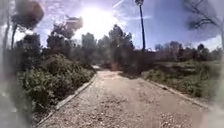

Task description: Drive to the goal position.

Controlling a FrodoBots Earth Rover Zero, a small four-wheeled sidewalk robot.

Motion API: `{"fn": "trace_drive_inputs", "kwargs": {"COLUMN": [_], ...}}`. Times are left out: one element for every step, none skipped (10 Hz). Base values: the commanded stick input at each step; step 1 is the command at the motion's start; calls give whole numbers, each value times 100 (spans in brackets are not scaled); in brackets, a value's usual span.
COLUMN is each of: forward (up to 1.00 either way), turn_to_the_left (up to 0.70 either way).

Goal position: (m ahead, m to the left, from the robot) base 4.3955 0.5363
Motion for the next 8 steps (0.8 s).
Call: {"fn": "trace_drive_inputs", "kwargs": {"forward": [70, 70, 70, 70, 70, 70, 70, 70], "turn_to_the_left": [0, 0, 0, 0, 0, 0, 0, 0]}}
